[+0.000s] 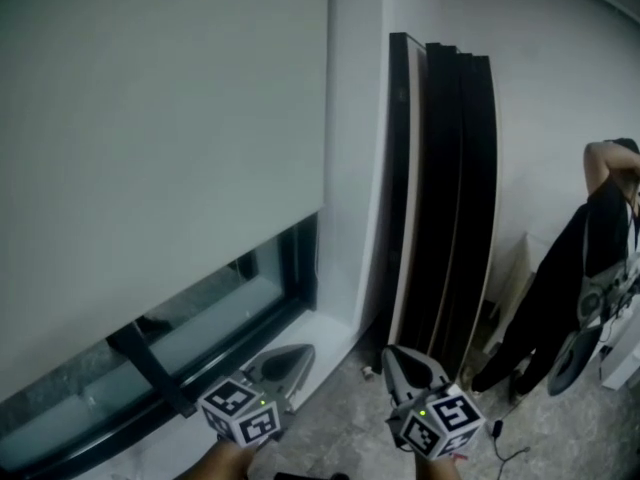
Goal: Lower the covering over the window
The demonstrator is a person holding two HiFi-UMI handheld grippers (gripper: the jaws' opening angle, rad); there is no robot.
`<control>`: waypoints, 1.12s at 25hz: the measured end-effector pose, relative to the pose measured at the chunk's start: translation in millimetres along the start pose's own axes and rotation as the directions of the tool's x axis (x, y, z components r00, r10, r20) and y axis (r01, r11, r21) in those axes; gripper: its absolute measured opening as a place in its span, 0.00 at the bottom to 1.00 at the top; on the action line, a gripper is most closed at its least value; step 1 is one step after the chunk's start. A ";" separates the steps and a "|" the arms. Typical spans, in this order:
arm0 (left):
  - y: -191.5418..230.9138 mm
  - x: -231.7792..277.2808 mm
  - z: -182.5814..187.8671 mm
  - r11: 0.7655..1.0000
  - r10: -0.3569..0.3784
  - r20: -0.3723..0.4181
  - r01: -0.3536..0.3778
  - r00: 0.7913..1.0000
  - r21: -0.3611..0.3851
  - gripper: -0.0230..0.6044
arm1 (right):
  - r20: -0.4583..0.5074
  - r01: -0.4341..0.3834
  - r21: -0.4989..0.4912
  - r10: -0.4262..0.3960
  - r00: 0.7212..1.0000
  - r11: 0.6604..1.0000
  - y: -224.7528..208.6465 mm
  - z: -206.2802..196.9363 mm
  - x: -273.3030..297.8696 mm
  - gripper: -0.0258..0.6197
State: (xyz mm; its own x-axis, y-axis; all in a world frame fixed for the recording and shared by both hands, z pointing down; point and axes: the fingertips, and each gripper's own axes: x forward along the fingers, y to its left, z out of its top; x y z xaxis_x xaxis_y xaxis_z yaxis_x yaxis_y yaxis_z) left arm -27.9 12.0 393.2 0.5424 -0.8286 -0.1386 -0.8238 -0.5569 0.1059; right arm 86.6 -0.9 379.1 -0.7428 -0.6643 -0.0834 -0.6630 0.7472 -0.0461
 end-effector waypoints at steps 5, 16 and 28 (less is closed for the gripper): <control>31.9 46.9 6.0 0.999 0.041 -0.012 -0.041 0.999 0.030 0.02 | 0.032 -0.021 0.011 0.021 0.999 1.000 -41.6 8.2 37.7 0.04; 93.5 141.8 21.3 0.994 0.106 -0.016 -0.105 0.994 0.042 0.02 | 0.032 -0.070 0.016 0.070 0.997 0.997 -116.8 21.4 114.5 0.04; 216.5 236.6 24.2 0.998 0.053 -0.082 -0.049 0.995 0.045 0.02 | 0.041 0.046 0.026 -0.047 0.998 0.999 -163.9 25.9 220.7 0.04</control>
State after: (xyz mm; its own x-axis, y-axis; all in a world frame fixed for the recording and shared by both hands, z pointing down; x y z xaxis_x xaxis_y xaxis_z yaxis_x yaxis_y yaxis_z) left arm -81.9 -303.3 359.5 0.5098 -0.8588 -0.0512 -0.8561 -0.5123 0.0681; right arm 33.8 -269.4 342.5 -0.7065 -0.6971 -0.1220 -0.6937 0.7163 -0.0761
